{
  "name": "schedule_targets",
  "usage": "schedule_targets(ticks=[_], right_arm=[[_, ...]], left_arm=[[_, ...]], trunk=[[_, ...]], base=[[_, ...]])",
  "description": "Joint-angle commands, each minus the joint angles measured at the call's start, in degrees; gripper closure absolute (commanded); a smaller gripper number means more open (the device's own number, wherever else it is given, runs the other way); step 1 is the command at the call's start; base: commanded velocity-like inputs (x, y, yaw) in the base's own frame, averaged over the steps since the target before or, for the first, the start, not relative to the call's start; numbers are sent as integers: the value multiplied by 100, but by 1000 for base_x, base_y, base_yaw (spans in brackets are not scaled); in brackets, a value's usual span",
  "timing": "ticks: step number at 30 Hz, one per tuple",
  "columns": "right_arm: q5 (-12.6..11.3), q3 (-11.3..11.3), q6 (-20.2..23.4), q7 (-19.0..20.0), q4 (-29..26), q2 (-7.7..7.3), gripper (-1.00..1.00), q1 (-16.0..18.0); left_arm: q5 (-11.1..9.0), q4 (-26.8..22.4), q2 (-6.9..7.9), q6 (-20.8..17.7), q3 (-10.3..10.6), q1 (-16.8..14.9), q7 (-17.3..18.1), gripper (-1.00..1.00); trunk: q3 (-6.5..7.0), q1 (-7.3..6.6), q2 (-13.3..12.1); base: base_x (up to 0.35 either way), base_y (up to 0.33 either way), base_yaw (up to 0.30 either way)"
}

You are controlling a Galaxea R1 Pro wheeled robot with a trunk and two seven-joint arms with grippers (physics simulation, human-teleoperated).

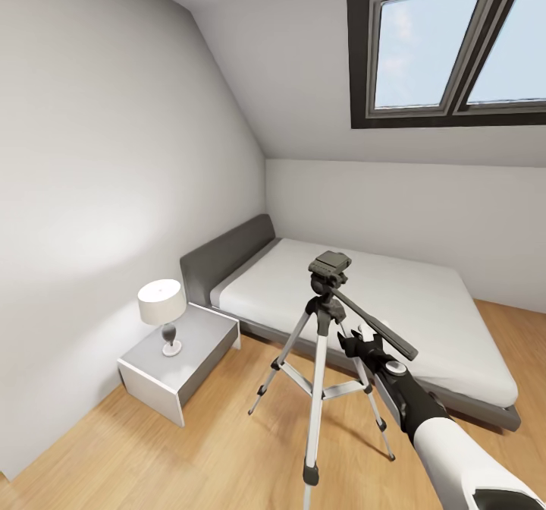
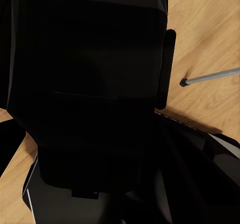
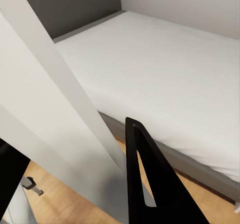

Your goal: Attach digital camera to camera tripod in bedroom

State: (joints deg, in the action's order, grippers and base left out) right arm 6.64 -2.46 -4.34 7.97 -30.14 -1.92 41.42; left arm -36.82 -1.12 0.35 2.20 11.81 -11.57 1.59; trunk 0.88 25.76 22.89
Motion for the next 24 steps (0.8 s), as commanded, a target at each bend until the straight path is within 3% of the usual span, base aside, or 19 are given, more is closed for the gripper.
schedule_targets(ticks=[1, 18, 19, 24], right_arm=[[38, -35, -26, 7, -9, 8, 100, -2], [39, -41, -49, -216, -9, 42, 100, -2], [39, -40, -49, -248, -9, 42, -100, -2], [31, -43, -49, -300, -9, 42, -100, -2]], left_arm=[[-45, 7, 1, 17, 49, -3, 17, 100], [-45, 7, 1, 17, 49, -3, 17, 100], [-45, 7, 1, 17, 49, -3, 17, 100], [-45, 7, 2, 17, 49, -3, 17, 100]], trunk=[[-3, 2, 3], [-3, 2, 3], [-3, 2, 3], [-3, 2, 3]], base=[[0, 0, 0], [0, 0, 0], [0, 0, 0], [0, 0, 0]])
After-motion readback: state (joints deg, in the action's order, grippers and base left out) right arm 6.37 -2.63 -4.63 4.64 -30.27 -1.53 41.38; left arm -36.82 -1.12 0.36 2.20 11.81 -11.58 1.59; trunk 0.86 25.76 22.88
